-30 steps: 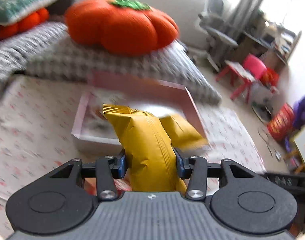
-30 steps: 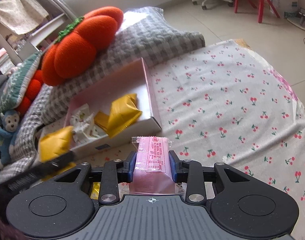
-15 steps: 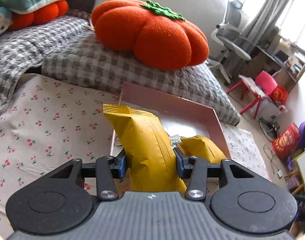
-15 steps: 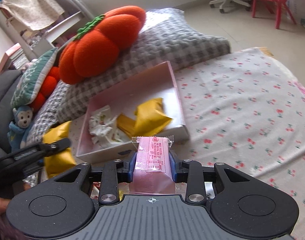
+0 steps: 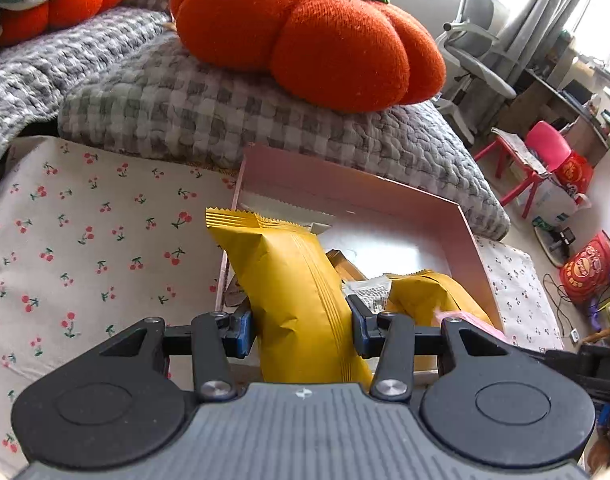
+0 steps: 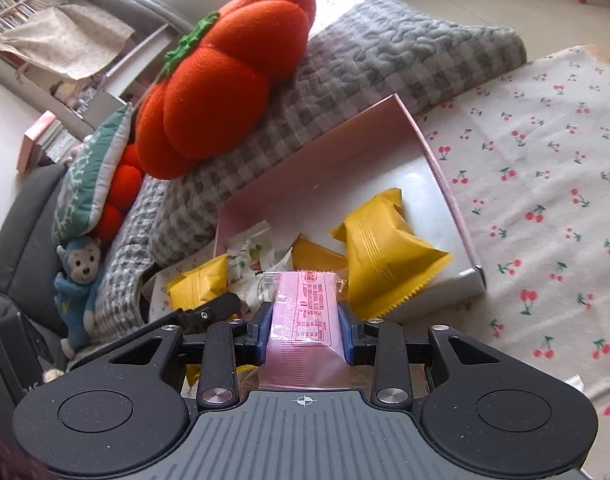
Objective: Organize snacks
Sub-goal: 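Carry the yellow bag and pink packet over the box with both grippers, then open both grippers to drop the snacks into the box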
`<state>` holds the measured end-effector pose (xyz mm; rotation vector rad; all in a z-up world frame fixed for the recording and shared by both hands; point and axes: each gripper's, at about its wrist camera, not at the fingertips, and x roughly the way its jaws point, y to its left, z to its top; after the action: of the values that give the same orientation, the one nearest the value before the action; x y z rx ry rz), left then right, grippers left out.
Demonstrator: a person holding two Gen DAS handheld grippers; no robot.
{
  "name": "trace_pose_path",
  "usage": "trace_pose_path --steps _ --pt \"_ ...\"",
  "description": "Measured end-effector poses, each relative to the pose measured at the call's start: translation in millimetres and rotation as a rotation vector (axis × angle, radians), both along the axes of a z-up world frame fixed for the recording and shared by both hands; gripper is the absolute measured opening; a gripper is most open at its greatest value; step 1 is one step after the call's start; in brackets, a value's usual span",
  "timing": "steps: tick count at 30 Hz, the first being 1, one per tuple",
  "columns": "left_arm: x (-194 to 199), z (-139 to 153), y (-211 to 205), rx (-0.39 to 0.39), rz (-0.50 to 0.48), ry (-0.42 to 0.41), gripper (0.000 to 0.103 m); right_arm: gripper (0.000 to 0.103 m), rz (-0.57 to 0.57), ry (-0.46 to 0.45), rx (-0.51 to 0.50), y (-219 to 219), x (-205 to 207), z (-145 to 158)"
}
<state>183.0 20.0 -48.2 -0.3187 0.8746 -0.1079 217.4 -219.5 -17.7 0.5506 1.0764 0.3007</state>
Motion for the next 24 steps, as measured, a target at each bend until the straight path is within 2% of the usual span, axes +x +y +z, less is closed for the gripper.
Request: trace_pose_path --steps 7,11,15,19,20,22,23,24 --pt "13 -3 4 0.001 0.005 -0.013 0.042 0.032 0.009 0.027 -0.046 21 23 -11" --pt "21 -6 -2 0.044 -0.009 -0.049 0.042 0.032 -0.011 0.028 -0.07 32 33 -17" --pt "28 -8 -7 0.094 -0.032 -0.074 0.042 0.032 -0.092 0.071 -0.032 29 43 -31" --pt "31 -7 -9 0.143 -0.044 -0.082 0.043 0.036 -0.143 0.009 -0.152 29 44 -27" --pt "31 -6 -10 0.167 -0.048 -0.085 0.045 0.036 -0.144 0.005 -0.177 27 45 -25" --pt "30 1 -8 0.193 -0.042 -0.1 0.062 0.036 -0.164 -0.019 -0.188 19 44 -17" --pt "29 5 -6 0.178 -0.045 -0.108 0.075 0.038 -0.175 -0.04 -0.18 14 42 -10" --pt "27 9 -3 0.155 -0.05 -0.117 0.077 0.042 -0.178 -0.057 -0.174 11 42 -5"
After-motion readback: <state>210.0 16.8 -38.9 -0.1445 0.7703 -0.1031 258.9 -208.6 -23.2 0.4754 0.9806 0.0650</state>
